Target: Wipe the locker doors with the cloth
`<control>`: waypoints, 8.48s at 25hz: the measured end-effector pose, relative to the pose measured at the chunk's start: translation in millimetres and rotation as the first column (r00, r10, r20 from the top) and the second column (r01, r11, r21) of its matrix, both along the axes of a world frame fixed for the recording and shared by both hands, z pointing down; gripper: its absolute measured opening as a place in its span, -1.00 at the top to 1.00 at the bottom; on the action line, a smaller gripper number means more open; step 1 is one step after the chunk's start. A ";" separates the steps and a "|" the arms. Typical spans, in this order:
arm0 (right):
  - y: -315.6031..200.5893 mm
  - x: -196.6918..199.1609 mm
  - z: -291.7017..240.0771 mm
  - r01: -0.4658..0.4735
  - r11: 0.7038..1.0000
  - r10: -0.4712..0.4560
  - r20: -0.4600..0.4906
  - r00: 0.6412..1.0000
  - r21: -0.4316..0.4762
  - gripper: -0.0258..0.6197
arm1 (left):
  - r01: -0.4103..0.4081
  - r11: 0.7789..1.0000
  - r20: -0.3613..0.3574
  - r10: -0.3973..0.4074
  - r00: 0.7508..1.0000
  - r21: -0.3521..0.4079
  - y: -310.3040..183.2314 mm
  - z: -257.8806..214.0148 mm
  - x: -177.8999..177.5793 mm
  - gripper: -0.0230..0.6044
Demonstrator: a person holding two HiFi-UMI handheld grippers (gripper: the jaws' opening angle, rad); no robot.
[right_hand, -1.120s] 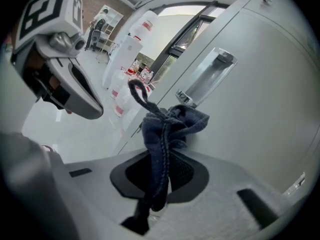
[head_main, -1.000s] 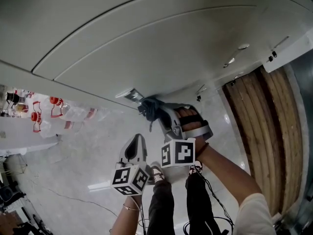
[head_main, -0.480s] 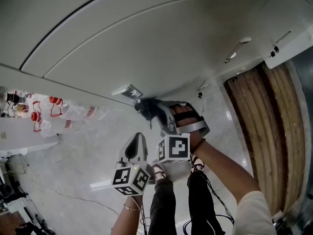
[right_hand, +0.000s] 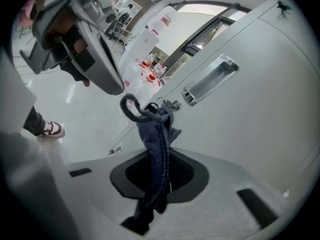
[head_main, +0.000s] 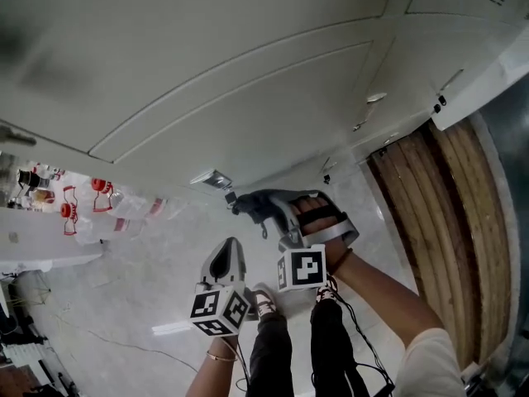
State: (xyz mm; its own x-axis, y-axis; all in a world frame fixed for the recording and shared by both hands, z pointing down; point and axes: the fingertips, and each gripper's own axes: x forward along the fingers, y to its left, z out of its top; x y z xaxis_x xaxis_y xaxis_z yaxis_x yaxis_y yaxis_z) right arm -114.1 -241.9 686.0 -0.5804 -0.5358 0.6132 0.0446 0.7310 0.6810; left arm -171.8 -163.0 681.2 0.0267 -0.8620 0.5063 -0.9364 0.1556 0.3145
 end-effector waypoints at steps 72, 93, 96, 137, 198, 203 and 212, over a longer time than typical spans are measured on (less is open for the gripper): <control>-59.9 39.3 -201.3 0.319 0.900 -0.285 -0.153 0.946 0.296 0.79 | 0.061 0.991 0.052 -0.067 0.996 0.117 -68.8 -167.6 33.7 0.90; -66.0 42.3 -95.0 0.290 0.915 -0.271 -0.106 0.957 0.280 0.78 | 0.051 0.999 0.005 -0.051 0.999 -0.003 -58.2 -56.4 38.0 0.90; -66.8 43.4 -80.4 0.286 0.918 -0.264 -0.113 0.958 0.274 0.78 | 0.046 0.999 0.000 -0.046 0.999 -0.012 -59.1 -44.0 38.8 0.90; -70.0 38.2 61.3 0.250 0.942 -0.203 -0.216 0.955 0.222 0.78 | -0.009 0.999 -0.023 0.008 1.000 -0.050 -45.5 33.1 46.3 0.90; 23.5 108.6 -427.1 -0.323 0.767 0.640 0.616 0.460 -0.555 0.79 | -0.005 0.923 0.175 -0.068 0.982 0.386 -8.8 -453.0 26.8 0.90; 12.2 101.9 -439.5 -0.320 0.774 0.632 0.638 0.441 -0.546 0.80 | 0.002 0.915 0.185 -0.084 0.979 0.404 -16.1 -461.4 13.7 0.90; 2.7 97.6 -447.8 -0.326 0.769 0.639 0.643 0.422 -0.549 0.80 | -0.011 0.916 0.188 -0.071 0.980 0.401 -28.4 -463.5 9.1 0.90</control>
